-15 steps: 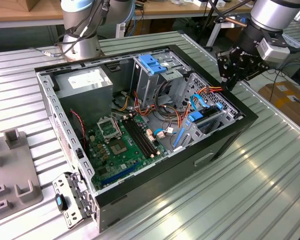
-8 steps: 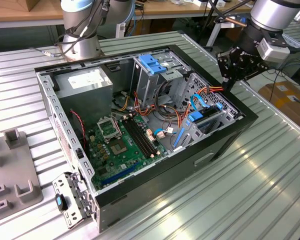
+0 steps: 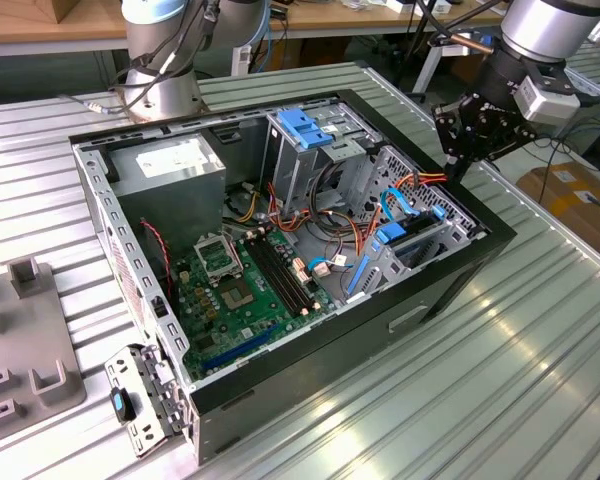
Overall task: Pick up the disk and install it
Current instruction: 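Insert the second disk wire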
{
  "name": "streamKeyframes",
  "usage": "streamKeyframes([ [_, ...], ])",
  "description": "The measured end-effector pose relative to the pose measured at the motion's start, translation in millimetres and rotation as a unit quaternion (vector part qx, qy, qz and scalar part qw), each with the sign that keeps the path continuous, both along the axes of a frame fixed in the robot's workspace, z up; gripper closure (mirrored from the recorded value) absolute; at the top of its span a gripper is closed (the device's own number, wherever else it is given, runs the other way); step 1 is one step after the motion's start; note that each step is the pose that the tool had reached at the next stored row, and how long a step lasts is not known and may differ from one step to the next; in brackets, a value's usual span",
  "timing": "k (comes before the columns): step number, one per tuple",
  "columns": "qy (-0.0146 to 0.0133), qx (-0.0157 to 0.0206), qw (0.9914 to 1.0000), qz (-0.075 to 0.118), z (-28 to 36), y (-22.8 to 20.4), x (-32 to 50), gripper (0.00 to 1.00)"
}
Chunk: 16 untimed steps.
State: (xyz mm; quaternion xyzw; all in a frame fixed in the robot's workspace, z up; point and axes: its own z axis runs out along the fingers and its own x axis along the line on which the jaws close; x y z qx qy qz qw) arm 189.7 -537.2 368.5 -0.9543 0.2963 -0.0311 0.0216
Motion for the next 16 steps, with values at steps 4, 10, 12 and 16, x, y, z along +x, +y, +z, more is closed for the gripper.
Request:
streamKeyframes([
  [4,0.0000,-0.0001,1.00000,0.000,9.6,0.0,0.0,0.84],
  [10,0.0000,-0.0001,1.00000,0.000,14.5,-0.1,0.0,0.84],
  [12,0.0000,-0.0002,1.00000,0.000,16.9,0.0,0.0,0.84],
  [16,0.0000,-0.0001,1.00000,0.000,18.7,0.0,0.0,0.84],
])
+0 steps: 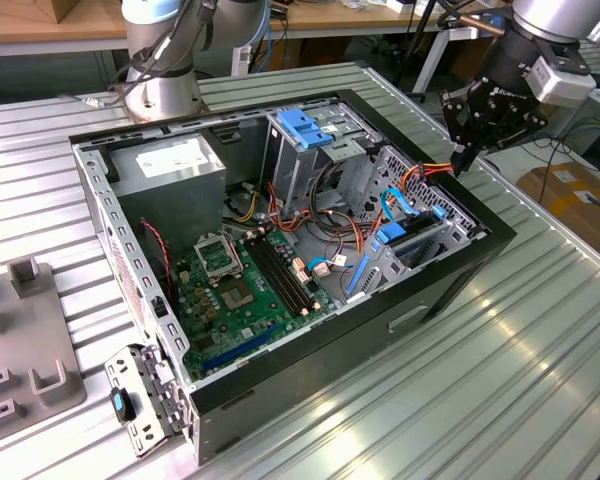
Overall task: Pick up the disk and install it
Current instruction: 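Insert the second disk wire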
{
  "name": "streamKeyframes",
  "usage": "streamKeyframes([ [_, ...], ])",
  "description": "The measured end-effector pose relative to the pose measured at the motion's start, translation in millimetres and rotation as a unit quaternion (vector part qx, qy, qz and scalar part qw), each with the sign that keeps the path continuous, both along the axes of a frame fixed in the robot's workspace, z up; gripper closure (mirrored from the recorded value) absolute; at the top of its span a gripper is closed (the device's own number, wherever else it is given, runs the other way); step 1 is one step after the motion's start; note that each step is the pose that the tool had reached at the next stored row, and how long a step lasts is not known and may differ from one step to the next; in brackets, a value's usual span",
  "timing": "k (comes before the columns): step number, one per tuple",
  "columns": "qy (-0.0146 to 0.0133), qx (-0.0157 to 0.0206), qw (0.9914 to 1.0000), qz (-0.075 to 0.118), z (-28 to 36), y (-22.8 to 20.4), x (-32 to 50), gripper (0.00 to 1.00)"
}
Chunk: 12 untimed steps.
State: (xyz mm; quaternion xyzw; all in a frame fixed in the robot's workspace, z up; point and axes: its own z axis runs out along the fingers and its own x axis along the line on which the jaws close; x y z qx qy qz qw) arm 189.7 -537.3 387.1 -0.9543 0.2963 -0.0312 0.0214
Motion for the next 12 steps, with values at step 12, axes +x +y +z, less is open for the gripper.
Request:
streamKeyframes([
  [12,-0.0003,0.0000,1.00000,0.000,0.0,0.0,-26.4,0.84],
])
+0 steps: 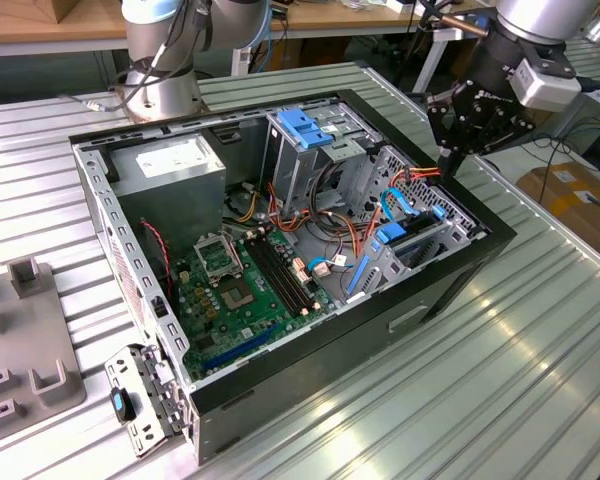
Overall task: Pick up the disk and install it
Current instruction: 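Insert the second disk wire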
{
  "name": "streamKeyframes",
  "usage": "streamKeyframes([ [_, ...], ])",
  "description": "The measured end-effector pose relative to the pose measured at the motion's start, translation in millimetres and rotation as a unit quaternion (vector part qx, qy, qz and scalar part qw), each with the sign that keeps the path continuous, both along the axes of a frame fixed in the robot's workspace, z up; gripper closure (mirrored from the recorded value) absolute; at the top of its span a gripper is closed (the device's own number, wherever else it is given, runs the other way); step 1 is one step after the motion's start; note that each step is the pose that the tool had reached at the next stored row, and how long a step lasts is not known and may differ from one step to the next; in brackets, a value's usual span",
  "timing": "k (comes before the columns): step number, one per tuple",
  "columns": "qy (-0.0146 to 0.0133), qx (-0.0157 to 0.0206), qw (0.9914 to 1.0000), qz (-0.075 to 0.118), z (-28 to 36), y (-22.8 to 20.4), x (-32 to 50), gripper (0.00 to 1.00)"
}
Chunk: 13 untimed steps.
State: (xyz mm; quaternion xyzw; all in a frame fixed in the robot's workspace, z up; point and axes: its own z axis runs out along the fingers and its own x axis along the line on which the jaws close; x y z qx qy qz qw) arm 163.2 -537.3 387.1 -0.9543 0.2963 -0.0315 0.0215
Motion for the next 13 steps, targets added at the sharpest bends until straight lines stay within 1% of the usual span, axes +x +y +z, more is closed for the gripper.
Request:
streamKeyframes([
  [1,0.0000,-0.0001,1.00000,0.000,-0.1,0.0,-3.2,0.84],
  [2,0.0000,-0.0002,1.00000,-0.003,-0.2,-0.1,-4.2,0.84],
  [4,0.0000,-0.0003,0.99991,-0.013,-0.2,0.0,-4.2,0.84],
  [6,0.0001,-0.0003,0.99957,-0.029,-0.4,0.0,-4.3,0.84],
  [9,0.0000,-0.0003,0.99835,-0.057,-0.6,0.0,-4.3,0.84],
  [10,0.0001,-0.0003,0.99779,-0.066,-0.7,0.0,-4.3,0.84],
  [13,0.0001,-0.0004,0.99574,-0.092,-0.9,0.0,-4.3,0.84],
])
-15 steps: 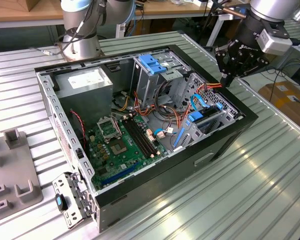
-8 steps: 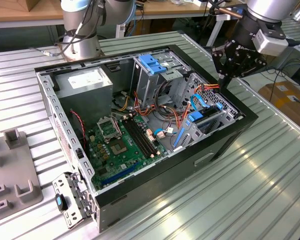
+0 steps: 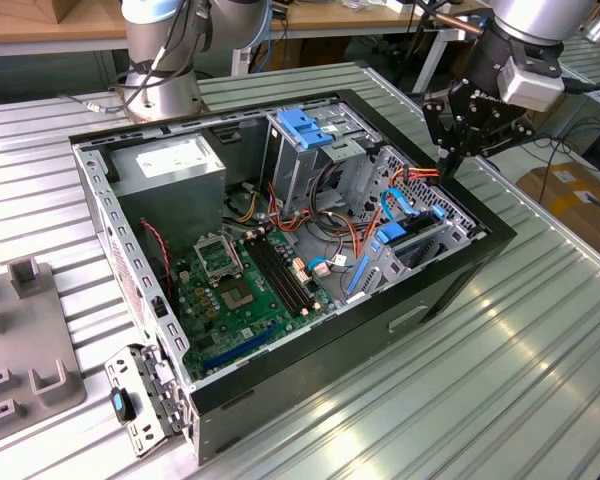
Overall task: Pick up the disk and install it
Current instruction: 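Insert the second disk wire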
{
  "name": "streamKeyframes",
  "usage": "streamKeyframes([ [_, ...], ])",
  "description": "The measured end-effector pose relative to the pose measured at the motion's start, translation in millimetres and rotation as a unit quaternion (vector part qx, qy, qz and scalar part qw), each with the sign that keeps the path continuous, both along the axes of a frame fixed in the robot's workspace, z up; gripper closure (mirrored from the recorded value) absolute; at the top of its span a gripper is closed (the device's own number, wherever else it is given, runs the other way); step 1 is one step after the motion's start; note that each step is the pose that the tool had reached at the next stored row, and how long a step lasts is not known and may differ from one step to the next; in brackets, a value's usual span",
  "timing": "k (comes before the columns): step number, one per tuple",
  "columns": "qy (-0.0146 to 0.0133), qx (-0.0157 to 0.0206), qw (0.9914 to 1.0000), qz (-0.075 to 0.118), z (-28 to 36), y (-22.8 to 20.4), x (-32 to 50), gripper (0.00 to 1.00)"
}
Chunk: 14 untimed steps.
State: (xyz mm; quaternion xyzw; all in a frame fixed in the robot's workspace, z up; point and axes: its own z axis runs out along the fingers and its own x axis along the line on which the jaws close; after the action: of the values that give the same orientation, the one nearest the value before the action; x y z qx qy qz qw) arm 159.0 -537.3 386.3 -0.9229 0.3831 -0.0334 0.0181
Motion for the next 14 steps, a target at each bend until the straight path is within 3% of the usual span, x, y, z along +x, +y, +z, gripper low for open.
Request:
streamKeyframes([
  [6,0.0000,0.0000,1.00000,-0.002,-0.1,0.0,0.0,0.84],
  [10,0.0000,0.0000,0.99962,-0.027,-0.3,0.0,0.0,0.84],
  [12,0.0000,0.0001,0.99843,-0.056,-0.8,0.0,0.0,0.84],
  [14,0.0000,0.0001,0.99648,-0.084,-1.2,0.0,0.0,0.84],
])
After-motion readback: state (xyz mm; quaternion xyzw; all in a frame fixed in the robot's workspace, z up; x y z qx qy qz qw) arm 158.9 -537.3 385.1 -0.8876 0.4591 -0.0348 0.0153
